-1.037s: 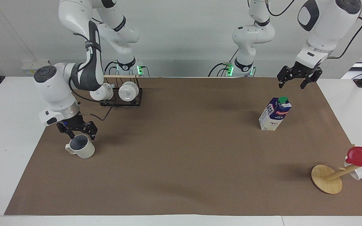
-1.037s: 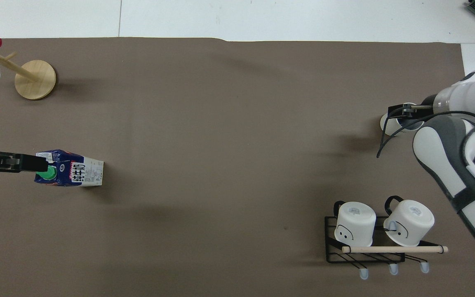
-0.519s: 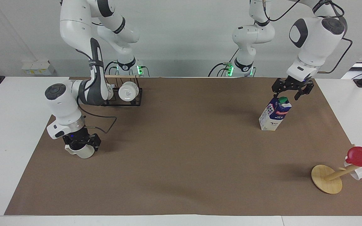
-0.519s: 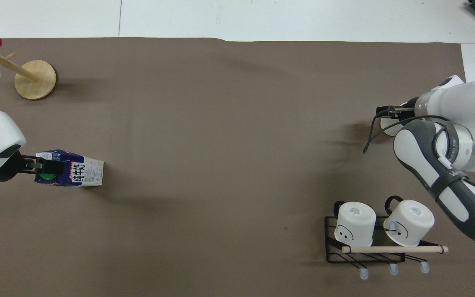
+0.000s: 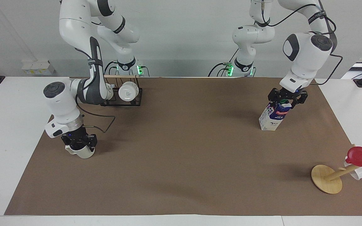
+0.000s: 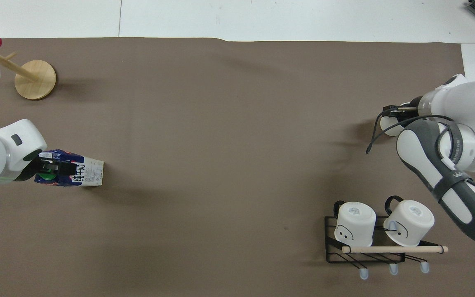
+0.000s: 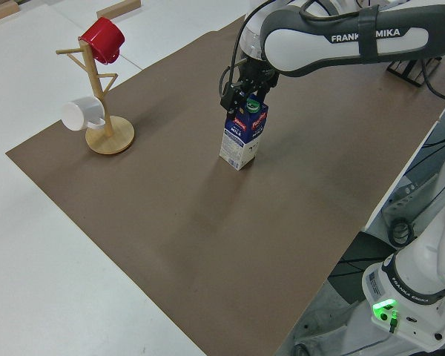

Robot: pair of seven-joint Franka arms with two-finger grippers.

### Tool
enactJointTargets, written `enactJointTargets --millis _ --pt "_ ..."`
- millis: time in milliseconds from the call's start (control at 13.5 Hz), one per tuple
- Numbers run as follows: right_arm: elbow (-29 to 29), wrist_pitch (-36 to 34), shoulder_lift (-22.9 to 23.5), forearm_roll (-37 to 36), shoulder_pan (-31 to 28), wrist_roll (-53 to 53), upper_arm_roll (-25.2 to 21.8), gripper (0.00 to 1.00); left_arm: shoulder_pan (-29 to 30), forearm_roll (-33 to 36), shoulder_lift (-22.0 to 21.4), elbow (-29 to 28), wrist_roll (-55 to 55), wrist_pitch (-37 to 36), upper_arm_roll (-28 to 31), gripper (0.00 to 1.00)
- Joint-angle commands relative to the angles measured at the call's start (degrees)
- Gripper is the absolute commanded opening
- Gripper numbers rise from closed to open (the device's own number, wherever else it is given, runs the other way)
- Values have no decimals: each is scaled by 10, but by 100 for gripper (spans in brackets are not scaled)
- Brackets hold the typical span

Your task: Place cup and milk on table

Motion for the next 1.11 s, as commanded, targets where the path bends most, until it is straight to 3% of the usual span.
enactJointTargets --millis 0,74,444,741,1037 --pt "-3 2 12 1 3 -5 7 34 9 12 -8 -8 13 9 -5 90" --pt "-1 -1 11 1 3 -4 7 22 9 12 -8 -7 13 9 -5 85" --pt "-1 -9 2 2 4 -4 8 0 9 12 -7 -6 13 6 -5 65" --pt "3 -70 -49 2 23 14 10 0 9 12 -7 -5 13 2 -5 53" --pt "50 -175 -84 0 100 150 9 0 9 12 -8 14 11 -22 -5 47"
